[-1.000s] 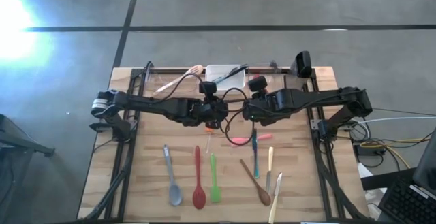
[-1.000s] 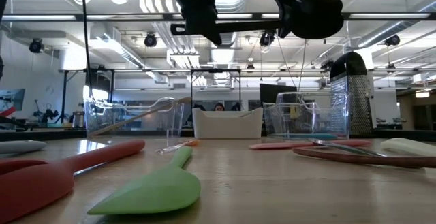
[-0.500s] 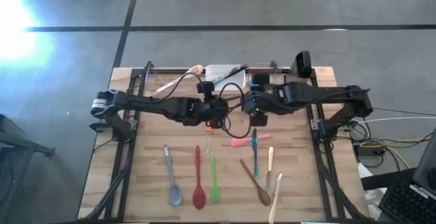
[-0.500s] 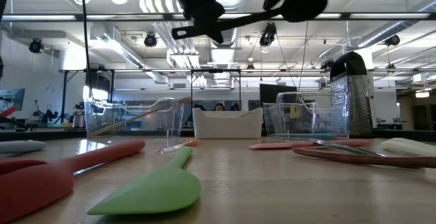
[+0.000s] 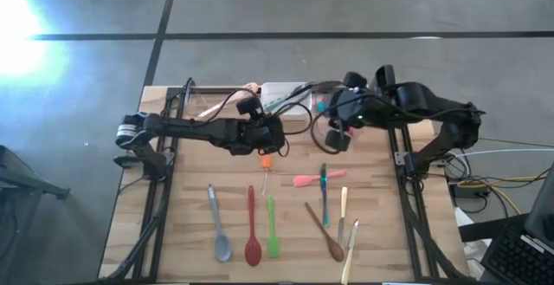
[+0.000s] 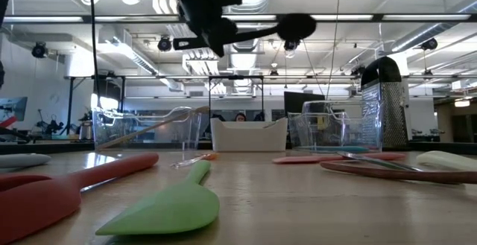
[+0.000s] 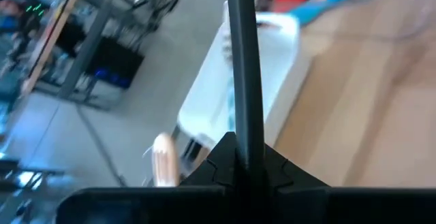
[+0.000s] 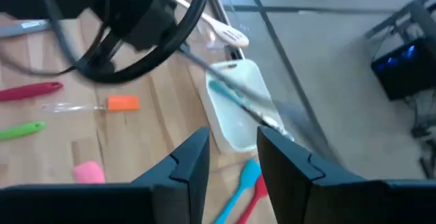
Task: Pick & Place Kitchen Items
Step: Put the black serving spoon into the left transparent bin
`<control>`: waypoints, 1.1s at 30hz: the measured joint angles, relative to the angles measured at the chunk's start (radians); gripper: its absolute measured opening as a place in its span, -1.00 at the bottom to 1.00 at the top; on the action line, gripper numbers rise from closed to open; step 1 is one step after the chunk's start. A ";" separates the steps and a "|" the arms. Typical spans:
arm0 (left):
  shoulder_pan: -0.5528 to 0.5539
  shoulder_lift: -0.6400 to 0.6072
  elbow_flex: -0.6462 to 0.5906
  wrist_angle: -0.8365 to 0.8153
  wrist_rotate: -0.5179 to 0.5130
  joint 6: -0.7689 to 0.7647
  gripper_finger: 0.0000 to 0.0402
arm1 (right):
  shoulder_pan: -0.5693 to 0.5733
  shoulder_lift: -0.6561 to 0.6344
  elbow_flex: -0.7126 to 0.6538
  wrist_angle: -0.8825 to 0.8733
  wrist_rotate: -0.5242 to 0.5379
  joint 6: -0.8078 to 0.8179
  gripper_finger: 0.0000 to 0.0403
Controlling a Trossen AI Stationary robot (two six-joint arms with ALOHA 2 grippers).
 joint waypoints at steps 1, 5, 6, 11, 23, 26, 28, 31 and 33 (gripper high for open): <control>0.009 -0.006 -0.011 -0.006 -0.006 -0.014 -0.93 | 0.004 -0.010 0.002 -0.024 0.000 0.019 -0.46; 0.055 -0.047 -0.086 0.021 -0.009 -0.024 -0.93 | 0.020 -0.070 -0.024 -0.077 0.000 0.095 -0.53; 0.069 -0.066 -0.109 0.030 -0.008 -0.017 -0.93 | 0.023 -0.088 -0.036 -0.081 0.001 0.111 -0.55; 0.153 -0.205 -0.279 0.144 0.058 0.046 -0.93 | 0.031 -0.176 -0.139 -0.085 0.004 0.187 -0.63; 0.413 -0.651 -0.774 0.571 0.504 0.378 -0.93 | 0.030 -0.351 -0.445 0.077 0.028 0.234 -0.71; 0.494 -0.715 -0.826 0.548 0.561 0.384 -0.93 | 0.030 -0.361 -0.482 0.107 0.029 0.234 -0.70; 0.551 -0.740 -0.846 0.538 0.611 0.392 -0.93 | 0.030 -0.363 -0.495 0.121 0.029 0.230 -0.69; 0.622 -0.743 -0.853 0.533 0.682 0.439 -0.93 | 0.030 -0.359 -0.503 0.142 0.029 0.211 -0.69; 0.655 -0.726 -0.854 0.534 0.721 0.476 -0.93 | 0.030 -0.353 -0.504 0.153 0.029 0.197 -0.70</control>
